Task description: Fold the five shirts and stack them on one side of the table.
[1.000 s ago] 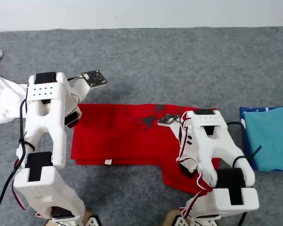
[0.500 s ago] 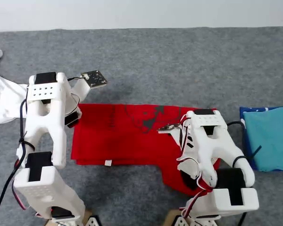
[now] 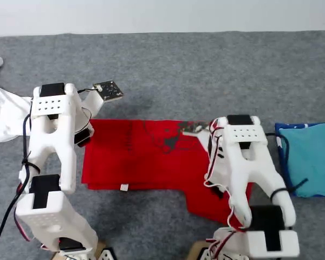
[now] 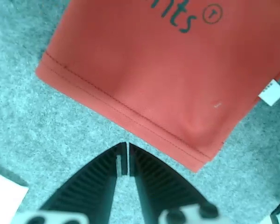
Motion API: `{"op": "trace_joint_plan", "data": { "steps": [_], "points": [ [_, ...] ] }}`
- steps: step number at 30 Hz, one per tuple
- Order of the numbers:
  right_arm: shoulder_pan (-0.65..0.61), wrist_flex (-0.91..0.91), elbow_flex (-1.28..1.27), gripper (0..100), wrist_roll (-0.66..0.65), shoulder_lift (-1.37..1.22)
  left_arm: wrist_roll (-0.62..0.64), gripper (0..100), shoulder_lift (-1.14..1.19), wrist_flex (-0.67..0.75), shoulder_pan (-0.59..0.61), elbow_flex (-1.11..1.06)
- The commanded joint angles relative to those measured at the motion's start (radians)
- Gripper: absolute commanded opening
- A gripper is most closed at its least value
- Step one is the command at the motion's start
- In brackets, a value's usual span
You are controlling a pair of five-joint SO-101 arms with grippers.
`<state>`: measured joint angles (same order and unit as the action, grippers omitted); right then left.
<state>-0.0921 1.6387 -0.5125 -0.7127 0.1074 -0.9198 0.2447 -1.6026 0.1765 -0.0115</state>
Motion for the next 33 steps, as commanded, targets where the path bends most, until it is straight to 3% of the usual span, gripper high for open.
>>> {"op": "trace_joint_plan", "data": {
  "steps": [1,6,14,18,21,29,33],
  "points": [
    [-0.005,0.061,0.095,29.9,0.011,0.091,0.012,1,-0.015,0.006,0.003,0.031],
    [-0.002,0.139,0.175,29.9,0.012,0.142,0.157,1,-0.017,-0.002,0.005,0.088],
    [0.004,0.151,0.095,29.8,0.012,0.239,0.29,1,-0.038,-0.152,0.006,0.213],
    [0.025,0.151,0.054,22.0,0.014,0.343,0.359,1,-0.143,-0.149,-0.066,0.203],
    [0.12,0.15,0.055,17.3,0.057,0.438,0.393,2,-0.193,-0.149,-0.167,0.176],
    [0.549,0.148,0.003,17.2,0.155,0.656,0.546,2,-0.203,-0.149,-0.381,0.166],
    [0.618,0.147,-0.141,17.2,0.158,0.71,0.58,2,-0.204,-0.149,-0.408,0.166]
  ]
}}
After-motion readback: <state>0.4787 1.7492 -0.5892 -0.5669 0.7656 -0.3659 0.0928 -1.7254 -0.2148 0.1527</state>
